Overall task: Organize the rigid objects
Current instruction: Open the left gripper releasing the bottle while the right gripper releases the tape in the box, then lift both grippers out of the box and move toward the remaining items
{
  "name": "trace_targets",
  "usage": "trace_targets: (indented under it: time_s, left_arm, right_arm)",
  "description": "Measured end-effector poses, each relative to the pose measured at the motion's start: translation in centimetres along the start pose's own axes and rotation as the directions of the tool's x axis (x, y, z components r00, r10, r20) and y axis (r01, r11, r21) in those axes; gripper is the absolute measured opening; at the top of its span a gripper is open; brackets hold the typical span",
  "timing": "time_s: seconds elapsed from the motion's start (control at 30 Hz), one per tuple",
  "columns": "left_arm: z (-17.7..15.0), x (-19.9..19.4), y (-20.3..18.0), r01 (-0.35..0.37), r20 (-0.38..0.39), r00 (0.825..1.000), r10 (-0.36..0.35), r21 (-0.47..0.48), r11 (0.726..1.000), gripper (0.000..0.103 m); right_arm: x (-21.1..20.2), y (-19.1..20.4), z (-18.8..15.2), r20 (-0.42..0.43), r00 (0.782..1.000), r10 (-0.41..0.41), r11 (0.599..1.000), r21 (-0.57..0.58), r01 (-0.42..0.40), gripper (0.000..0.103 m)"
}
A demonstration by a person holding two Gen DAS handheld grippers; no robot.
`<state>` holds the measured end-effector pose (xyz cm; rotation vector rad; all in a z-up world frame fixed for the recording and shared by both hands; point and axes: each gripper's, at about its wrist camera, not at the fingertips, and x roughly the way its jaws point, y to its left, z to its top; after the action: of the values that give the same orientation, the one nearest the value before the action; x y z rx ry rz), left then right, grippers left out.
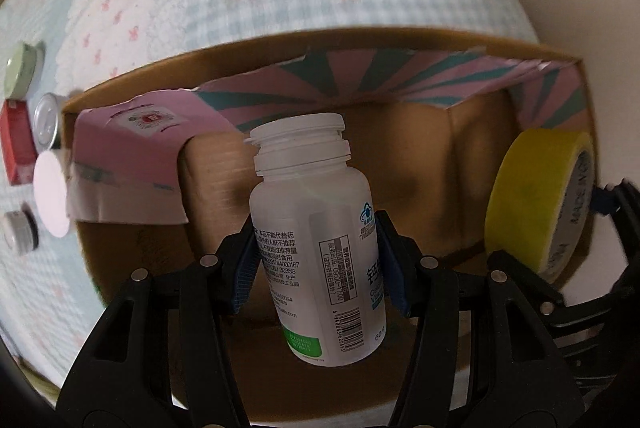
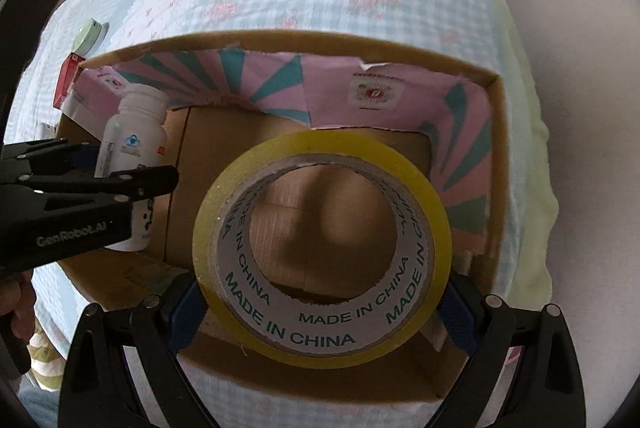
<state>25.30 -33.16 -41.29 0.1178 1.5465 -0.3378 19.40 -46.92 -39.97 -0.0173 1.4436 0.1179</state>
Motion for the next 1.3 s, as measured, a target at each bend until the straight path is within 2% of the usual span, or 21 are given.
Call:
trace_targets:
  time_s: [0.13,0.23,0.27,0.3,0.37,0.5,0.63,0.93,1.3]
  left_arm:
    - [0.3,0.6,-0.1,-0.035,0.002,0.999,0.035,0.041,0.999,0.050]
    - [0.7,0.7,-0.4,-0.042,-0.006,0.999,0.043,0.066,0.997,0.054]
    - [0.8,0.5,-0.5,-0.048,0.000,0.999,0.048,0.074,0.996,0.071]
    - [0.8,0.2,-0.6,-0.059,0.015,0.998,0.058,0.085,0.995,0.101]
    - [0.9,-0.7,-0.7,-0.065,0.044,0.997,0.061,0.098,0.993,0.103]
    - [0.8,-1.5,-0.2,-0.056,0.048,0.998,0.052,0.088,0.995,0.103]
    - [0.5,-2.1,0.5,-0.050,0.055,0.997,0.047,0.056,0.997,0.103]
    - [0.1,-4.1,0.4,-0.057,0.095,0.994,0.051,0.061,0.997,0.103]
    - [-4.9,-12.0,1.1,-0.054,0.190,0.981,0.044,0.049,0.997,0.103]
  right_arm:
    - [0.5,0.2,0.4,-0.010,1.000,0.013,1.000,-0.014,-0.014,0.096]
    - [1.3,0.2,0.8,-0.040,0.998,0.058,0.998,-0.016,-0.059,0.096]
    - [1.5,0.3,0.8,-0.045,0.997,0.057,0.998,-0.022,-0.058,0.097]
    - [1.4,0.6,0.7,-0.037,0.999,0.035,0.998,-0.043,-0.037,0.097]
    - [1.4,1.0,0.5,-0.017,1.000,0.008,0.996,-0.084,-0.010,0.103]
    - [-0.2,1.3,-0.2,0.057,0.998,0.011,0.992,-0.125,-0.004,0.103]
    - [-0.9,1.5,-0.9,0.049,0.999,-0.005,0.991,-0.134,0.012,0.103]
    - [-3.2,1.5,-1.9,0.082,0.996,-0.021,0.997,-0.072,0.027,0.103]
    - [-7.8,2.0,-3.3,0.119,0.993,-0.023,1.000,-0.001,0.023,0.103]
